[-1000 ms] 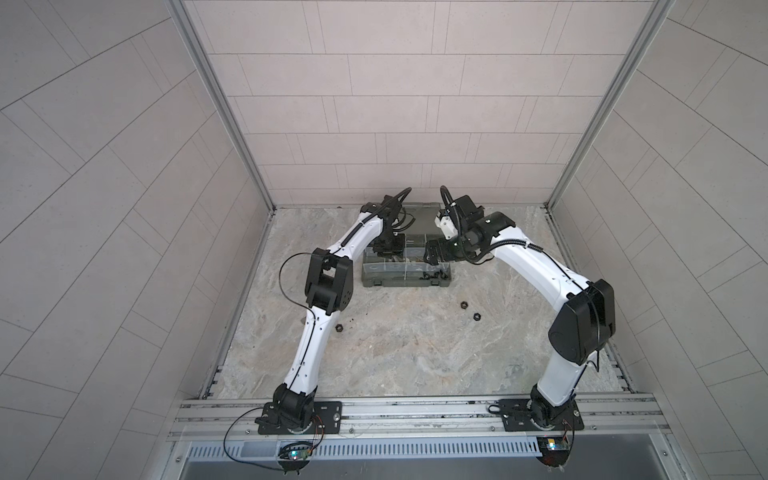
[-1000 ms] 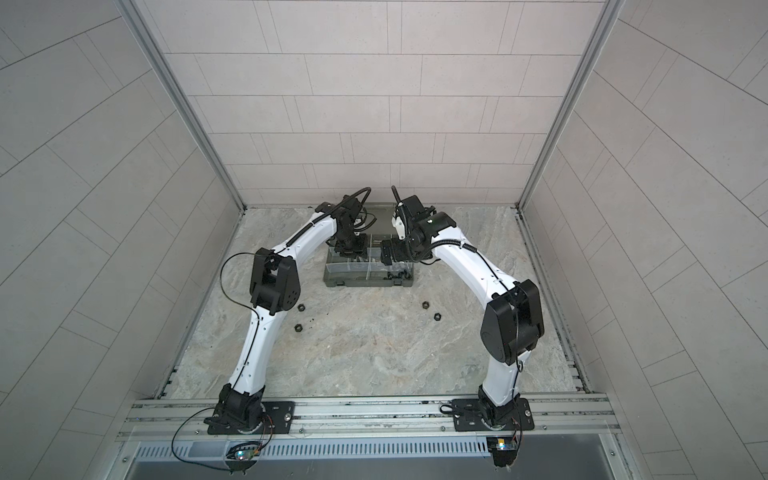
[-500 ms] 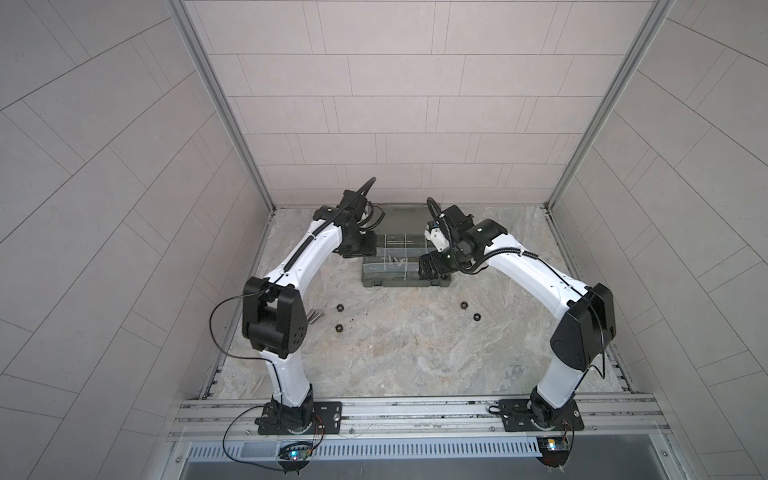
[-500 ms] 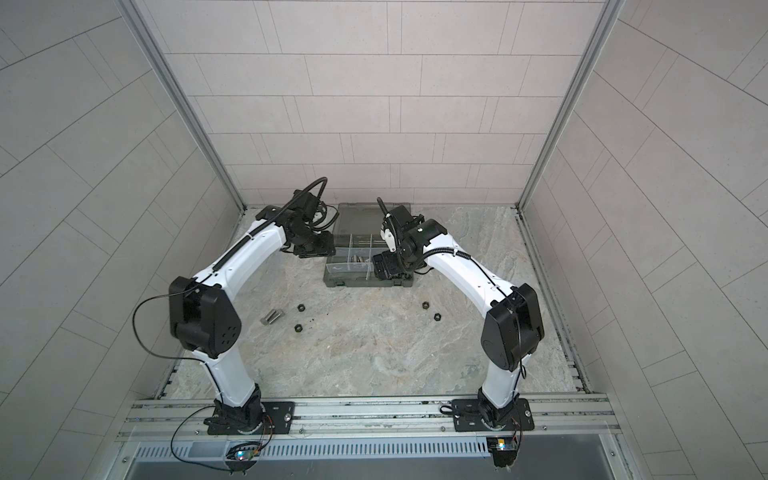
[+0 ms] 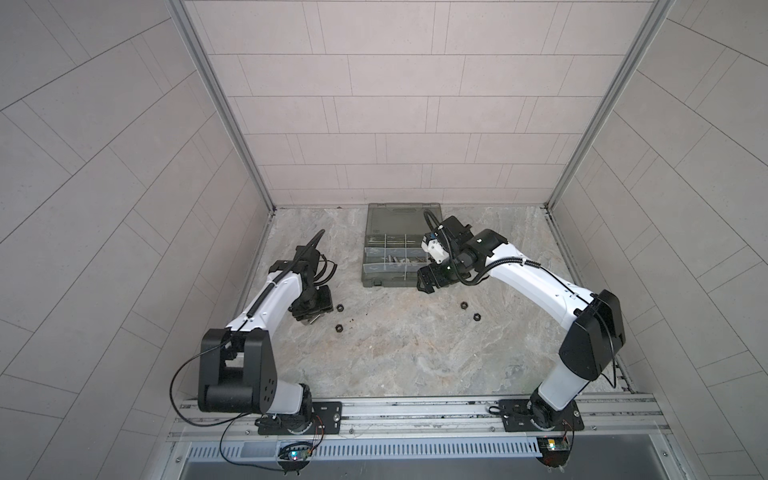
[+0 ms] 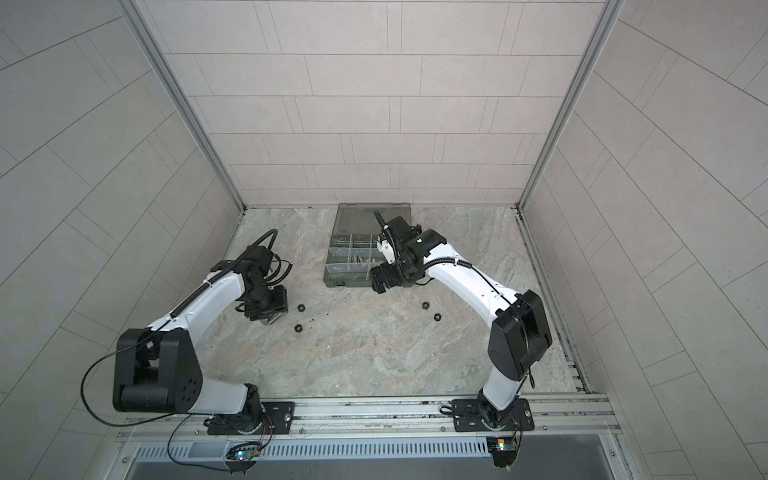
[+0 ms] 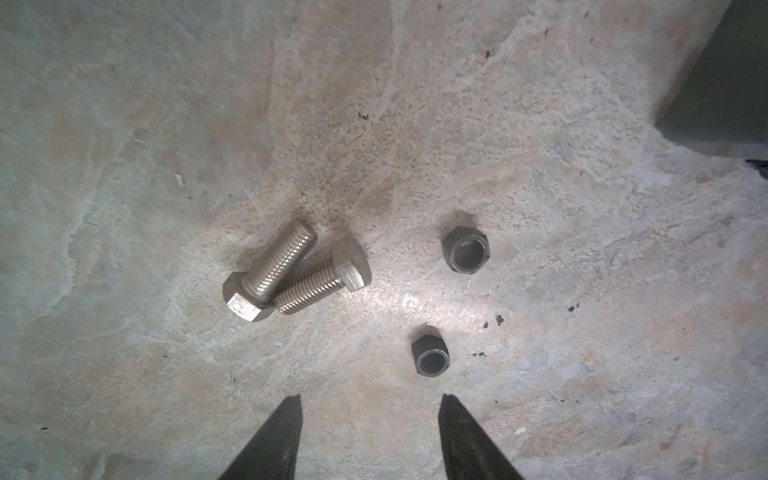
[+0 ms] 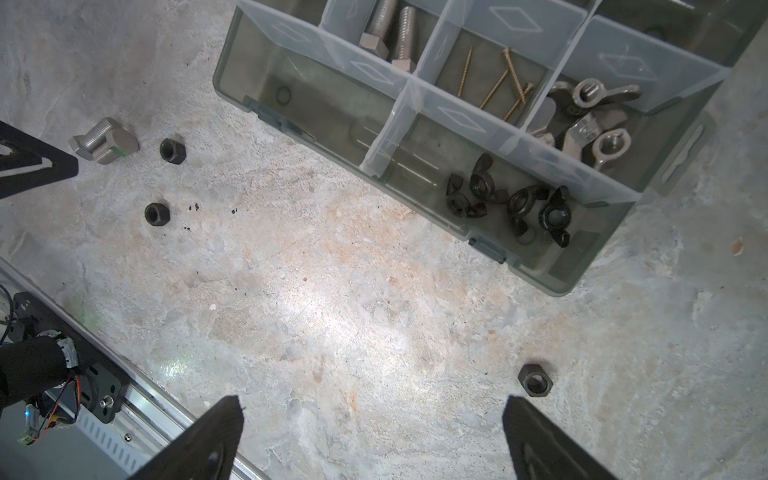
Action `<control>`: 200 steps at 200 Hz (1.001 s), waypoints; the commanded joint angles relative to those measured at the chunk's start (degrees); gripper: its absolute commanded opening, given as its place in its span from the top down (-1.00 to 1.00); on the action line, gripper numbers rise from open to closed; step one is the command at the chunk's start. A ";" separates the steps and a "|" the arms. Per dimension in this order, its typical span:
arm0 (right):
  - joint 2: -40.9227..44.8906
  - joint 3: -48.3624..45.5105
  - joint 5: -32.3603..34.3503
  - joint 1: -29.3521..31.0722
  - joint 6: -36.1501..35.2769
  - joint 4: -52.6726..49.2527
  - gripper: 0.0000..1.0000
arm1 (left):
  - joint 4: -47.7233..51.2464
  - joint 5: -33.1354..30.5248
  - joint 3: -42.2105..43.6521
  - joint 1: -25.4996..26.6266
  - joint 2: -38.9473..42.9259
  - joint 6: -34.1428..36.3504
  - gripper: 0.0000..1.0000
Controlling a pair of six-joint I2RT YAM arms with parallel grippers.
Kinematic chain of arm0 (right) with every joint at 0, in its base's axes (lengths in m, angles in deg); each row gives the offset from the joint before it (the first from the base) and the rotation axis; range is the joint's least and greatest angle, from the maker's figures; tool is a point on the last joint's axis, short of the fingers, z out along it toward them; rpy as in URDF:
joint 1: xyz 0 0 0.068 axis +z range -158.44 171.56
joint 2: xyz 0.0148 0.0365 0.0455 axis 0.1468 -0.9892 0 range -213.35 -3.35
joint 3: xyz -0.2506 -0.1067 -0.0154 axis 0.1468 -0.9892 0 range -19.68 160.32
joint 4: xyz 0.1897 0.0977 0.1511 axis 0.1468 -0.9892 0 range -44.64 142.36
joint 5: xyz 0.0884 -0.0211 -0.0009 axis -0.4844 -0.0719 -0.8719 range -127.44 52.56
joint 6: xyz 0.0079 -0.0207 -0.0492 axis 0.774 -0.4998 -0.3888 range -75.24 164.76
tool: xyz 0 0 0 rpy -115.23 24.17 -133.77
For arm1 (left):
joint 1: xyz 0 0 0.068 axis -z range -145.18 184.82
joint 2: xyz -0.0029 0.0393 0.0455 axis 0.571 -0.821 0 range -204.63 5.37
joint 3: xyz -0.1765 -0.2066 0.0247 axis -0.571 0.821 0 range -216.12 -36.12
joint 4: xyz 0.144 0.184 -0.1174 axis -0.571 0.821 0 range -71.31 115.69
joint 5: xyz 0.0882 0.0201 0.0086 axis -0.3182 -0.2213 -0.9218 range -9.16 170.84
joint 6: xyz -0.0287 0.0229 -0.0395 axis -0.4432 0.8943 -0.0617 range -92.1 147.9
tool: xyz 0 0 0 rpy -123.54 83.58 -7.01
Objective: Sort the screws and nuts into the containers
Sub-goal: 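Move the open left gripper to the silver bolts beside the box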
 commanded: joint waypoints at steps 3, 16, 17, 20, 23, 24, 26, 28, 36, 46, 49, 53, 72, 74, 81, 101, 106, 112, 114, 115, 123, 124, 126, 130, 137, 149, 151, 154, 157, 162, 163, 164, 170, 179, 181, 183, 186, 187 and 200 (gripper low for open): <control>2.89 -0.88 -0.06 0.62 0.21 -0.01 -0.99 | -0.87 -1.79 1.17 -0.26 -0.84 0.32 -0.16; 3.59 -1.61 0.13 0.57 0.31 -0.09 -0.98 | -1.44 -2.47 1.66 -0.44 -1.79 0.95 -0.16; 3.62 -1.69 0.18 0.60 0.32 -0.09 -0.98 | -1.52 -2.46 1.69 -0.49 -1.87 0.97 -0.16; 3.81 -1.87 0.23 0.56 0.32 -0.02 -0.99 | -1.68 -2.53 1.70 -0.45 -2.18 1.15 -0.16; 3.95 -2.04 0.33 0.55 0.40 0.00 -0.99 | -1.87 -2.62 1.85 -0.60 -2.50 1.36 -0.16; 3.98 -2.08 0.32 0.59 0.40 0.00 -0.99 | -1.91 -2.67 1.87 -0.65 -2.57 1.44 -0.16; 4.11 -2.22 0.45 0.58 0.41 -0.05 -0.99 | -1.99 -2.75 1.95 -0.62 -2.76 1.54 -0.16; 4.23 -2.32 0.53 0.60 0.47 -0.01 -0.98 | -2.03 -2.90 2.04 -0.71 -3.00 1.66 -0.16; 4.65 -2.76 0.76 0.54 0.63 0.00 -0.99 | -2.38 -3.28 2.13 -0.86 -3.81 1.91 -0.16; 5.22 -3.32 1.09 0.55 0.72 0.08 -0.98 | -3.07 -3.25 2.28 -1.27 -4.69 2.34 -0.16; 5.38 -3.49 1.21 0.59 0.75 0.13 -0.98 | -3.18 -3.19 2.27 -1.28 -4.96 2.39 -0.16; 5.61 -3.67 1.31 0.57 0.90 0.11 -0.99 | -3.46 -3.22 2.31 -1.39 -5.31 2.43 -0.15; 6.42 -4.55 1.84 0.57 1.10 0.09 -0.99 | -4.07 -3.41 1.58 -1.43 -7.29 2.96 -0.14; 6.50 -4.64 1.86 0.62 1.11 0.13 -0.99 | -4.07 -3.48 1.51 -1.41 -7.54 3.07 -0.14; 6.71 -4.96 2.11 0.57 1.11 0.14 -0.99 | -4.15 -3.72 1.16 -1.43 -8.26 3.39 -0.14; 7.33 -5.54 2.57 0.55 1.27 0.14 -0.99 | -4.43 -4.34 0.20 -1.64 -10.21 4.28 -0.12; 7.42 -5.63 2.75 0.51 1.31 0.17 -0.99 | -4.42 -4.38 -0.10 -1.58 -10.66 4.45 -0.11; 7.51 -5.72 3.01 0.52 1.34 0.13 -0.99 | -4.49 -4.41 -0.43 -1.58 -11.25 4.72 -0.11; 7.60 -5.72 3.08 0.47 1.37 0.12 -0.99 | -4.50 -4.46 -0.53 -1.58 -11.39 4.71 -0.11; 7.60 -5.77 3.11 0.46 1.33 0.10 -0.99 | -4.50 -4.46 -0.64 -1.67 -11.50 4.78 -0.11; 7.70 -5.88 3.23 0.53 1.31 0.17 -0.99 | -4.51 -4.69 -1.10 -1.67 -12.15 5.02 -0.10; 7.70 -5.89 3.31 0.54 1.34 0.17 -0.99 | -4.55 -4.71 -1.14 -1.67 -12.23 5.03 -0.10; 7.70 -5.90 3.31 0.48 1.30 0.11 -0.99 | -4.56 -4.73 -1.24 -1.67 -12.40 5.08 -0.10; 7.78 -5.94 3.43 0.52 1.34 0.10 -0.99 | -4.51 -4.82 -1.47 -1.72 -12.65 5.17 -0.10; 7.79 -5.99 3.56 0.52 1.29 0.16 -0.99 | -4.50 -5.06 -1.68 -1.67 -13.04 5.31 -0.09; 7.79 -6.14 3.78 0.48 1.36 0.17 -0.99 | -4.42 -5.08 -2.26 -1.65 -13.56 5.56 -0.09; 7.85 -6.16 3.80 0.53 1.30 0.17 -0.99 | -4.40 -5.09 -2.33 -1.67 -13.70 5.60 -0.09; 7.87 -6.20 3.83 0.49 1.30 0.14 -0.99 | -4.36 -5.08 -2.43 -1.74 -13.76 5.70 -0.09; 7.83 -6.24 3.94 0.48 1.28 0.10 -0.99 | -4.29 -5.09 -2.54 -1.72 -13.80 5.78 -0.08; 7.75 -6.23 4.05 0.51 1.22 0.09 -0.99 | -4.22 -5.16 -2.79 -1.69 -13.89 5.90 -0.08; 7.77 -6.24 4.07 0.53 1.21 0.09 -0.99 | -4.19 -5.17 -2.78 -1.68 -13.89 5.90 -0.08; 7.78 -6.29 4.09 0.53 1.25 0.09 -0.99 | -4.17 -5.17 -2.81 -1.67 -13.94 5.91 -0.08; 7.79 -6.36 4.25 0.37 1.16 0.01 -0.99 | -4.01 -5.26 -3.06 -1.70 -14.14 6.07 -0.08; 7.70 -6.41 4.28 0.42 1.11 0.01 -0.98 | -3.68 -5.30 -3.37 -1.72 -14.38 6.30 -0.07; 7.70 -6.42 4.36 0.31 1.04 0.07 -0.99 | -3.64 -5.27 -3.45 -1.70 -14.41 6.27 -0.07; 7.70 -6.43 4.36 0.33 1.03 0.04 -0.99 | -3.63 -5.33 -3.51 -1.68 -14.42 6.31 -0.07; 7.58 -6.34 4.43 0.34 1.02 0.06 -0.99 | -3.56 -5.41 -3.57 -1.67 -14.37 6.28 -0.07; 7.59 -6.34 4.44 0.35 1.02 0.07 -0.98 | -3.55 -5.43 -3.61 -1.67 -14.40 6.36 -0.07; 7.48 -6.25 4.64 0.20 0.94 0.07 -0.98 | -3.21 -5.30 -3.86 -1.67 -14.42 6.48 -0.06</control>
